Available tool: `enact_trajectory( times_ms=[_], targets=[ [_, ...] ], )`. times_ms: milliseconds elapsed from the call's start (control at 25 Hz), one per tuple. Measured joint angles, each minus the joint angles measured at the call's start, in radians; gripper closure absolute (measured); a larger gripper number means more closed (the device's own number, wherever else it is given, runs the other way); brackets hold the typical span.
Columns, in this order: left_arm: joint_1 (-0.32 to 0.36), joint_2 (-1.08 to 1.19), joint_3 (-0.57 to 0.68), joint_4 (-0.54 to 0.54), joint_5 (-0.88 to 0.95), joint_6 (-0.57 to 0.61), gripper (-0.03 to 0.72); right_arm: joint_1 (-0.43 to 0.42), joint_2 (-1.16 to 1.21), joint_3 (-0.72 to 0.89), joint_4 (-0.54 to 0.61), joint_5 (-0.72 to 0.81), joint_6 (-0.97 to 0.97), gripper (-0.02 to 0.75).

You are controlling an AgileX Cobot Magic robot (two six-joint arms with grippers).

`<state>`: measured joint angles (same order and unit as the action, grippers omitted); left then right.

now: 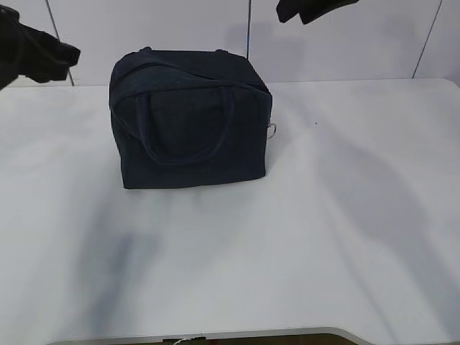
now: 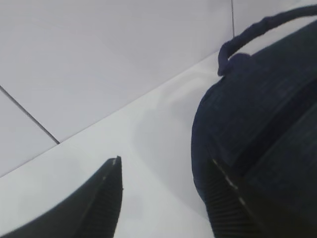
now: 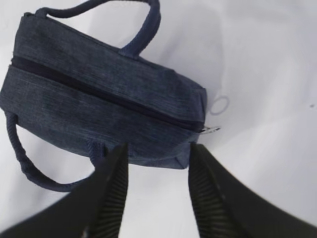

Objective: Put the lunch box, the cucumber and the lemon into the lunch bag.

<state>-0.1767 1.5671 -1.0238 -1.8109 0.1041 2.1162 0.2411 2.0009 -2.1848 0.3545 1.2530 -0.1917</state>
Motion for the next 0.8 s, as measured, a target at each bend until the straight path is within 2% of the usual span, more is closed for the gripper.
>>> enact_trajectory(
  times_ms=[160, 240, 280, 400, 560, 680, 800],
  targets=[
    [0.000, -0.126, 0.052, 0.000, 0.066, -0.172, 0.298, 0.004, -0.052, 0.000, -0.052, 0.000, -0.002, 0.404],
    [0.000, -0.174, 0.073, 0.020, 0.151, -0.312, 0.298, 0.005, -0.082, 0.004, -0.066, 0.000, -0.002, 0.404],
    [0.000, -0.193, 0.079, 0.074, 0.220, -0.408, 0.298, 0.007, -0.101, 0.018, -0.068, 0.000, -0.007, 0.404],
    [0.000, -0.222, 0.083, 0.293, 0.481, -0.630, 0.298, 0.007, -0.161, 0.084, -0.085, 0.000, -0.031, 0.404],
    [-0.001, -0.229, 0.083, 0.609, 0.790, -0.737, 0.298, 0.007, -0.253, 0.221, -0.112, 0.002, -0.080, 0.404],
    [-0.001, -0.256, 0.083, 0.868, 0.852, -0.837, 0.298, 0.007, -0.322, 0.311, -0.154, 0.002, -0.101, 0.404],
    [-0.001, -0.311, 0.083, 1.185, 0.795, -1.041, 0.298, 0.007, -0.385, 0.371, -0.204, 0.002, -0.107, 0.404]
  ],
)
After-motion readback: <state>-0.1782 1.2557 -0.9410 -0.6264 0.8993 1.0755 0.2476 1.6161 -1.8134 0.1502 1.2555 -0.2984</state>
